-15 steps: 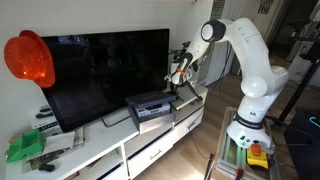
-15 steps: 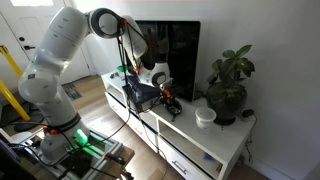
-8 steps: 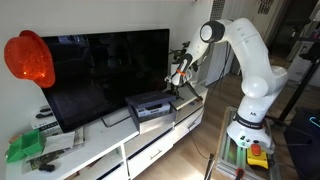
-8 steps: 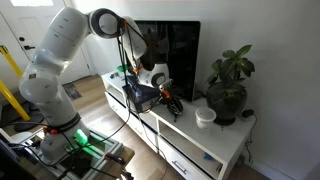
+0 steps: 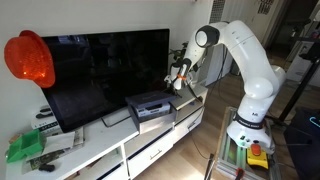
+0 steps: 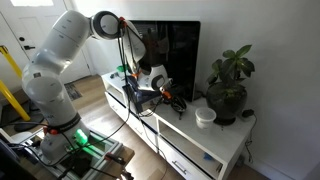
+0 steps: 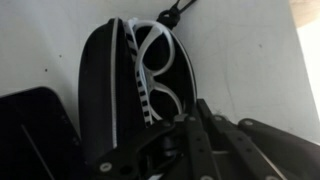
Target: Put the white glasses in the black spectacle case
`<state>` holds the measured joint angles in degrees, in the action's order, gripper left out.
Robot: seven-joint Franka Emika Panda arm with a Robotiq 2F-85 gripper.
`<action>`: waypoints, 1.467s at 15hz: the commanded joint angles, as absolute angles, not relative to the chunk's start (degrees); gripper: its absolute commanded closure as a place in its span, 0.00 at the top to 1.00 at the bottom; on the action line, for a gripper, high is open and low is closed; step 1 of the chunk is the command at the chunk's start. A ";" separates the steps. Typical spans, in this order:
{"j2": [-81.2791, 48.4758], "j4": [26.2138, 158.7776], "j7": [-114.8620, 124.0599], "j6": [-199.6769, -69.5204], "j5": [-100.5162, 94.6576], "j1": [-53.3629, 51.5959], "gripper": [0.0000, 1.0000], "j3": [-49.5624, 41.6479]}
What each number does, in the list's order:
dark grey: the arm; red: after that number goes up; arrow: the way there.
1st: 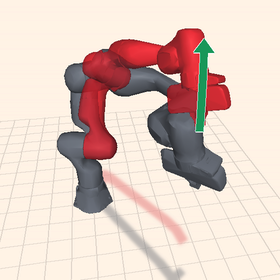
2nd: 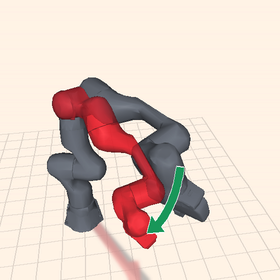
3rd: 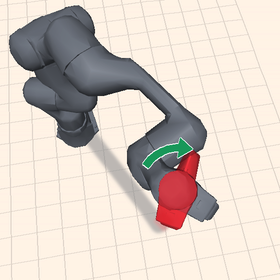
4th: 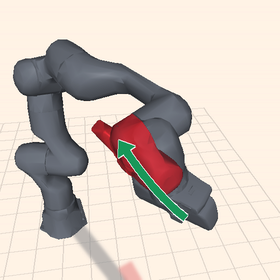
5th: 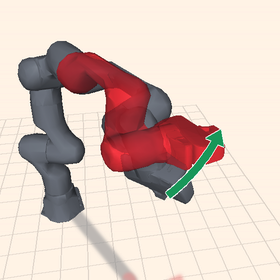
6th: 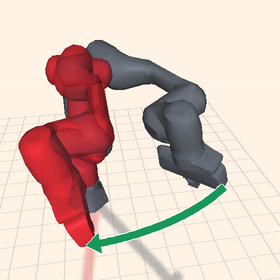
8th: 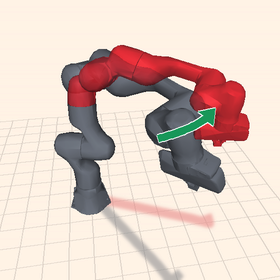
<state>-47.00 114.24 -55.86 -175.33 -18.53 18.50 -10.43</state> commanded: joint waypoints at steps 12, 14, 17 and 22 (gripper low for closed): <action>-55.87 113.47 -51.48 -184.36 -27.48 2.29 0.01 -28.98; -56.30 113.33 -51.00 -184.81 -27.22 2.56 0.01 -28.56; -55.47 113.85 -50.62 -184.12 -27.40 2.73 0.38 -28.28; -52.62 115.61 -50.94 -182.89 -27.90 2.19 0.72 -28.30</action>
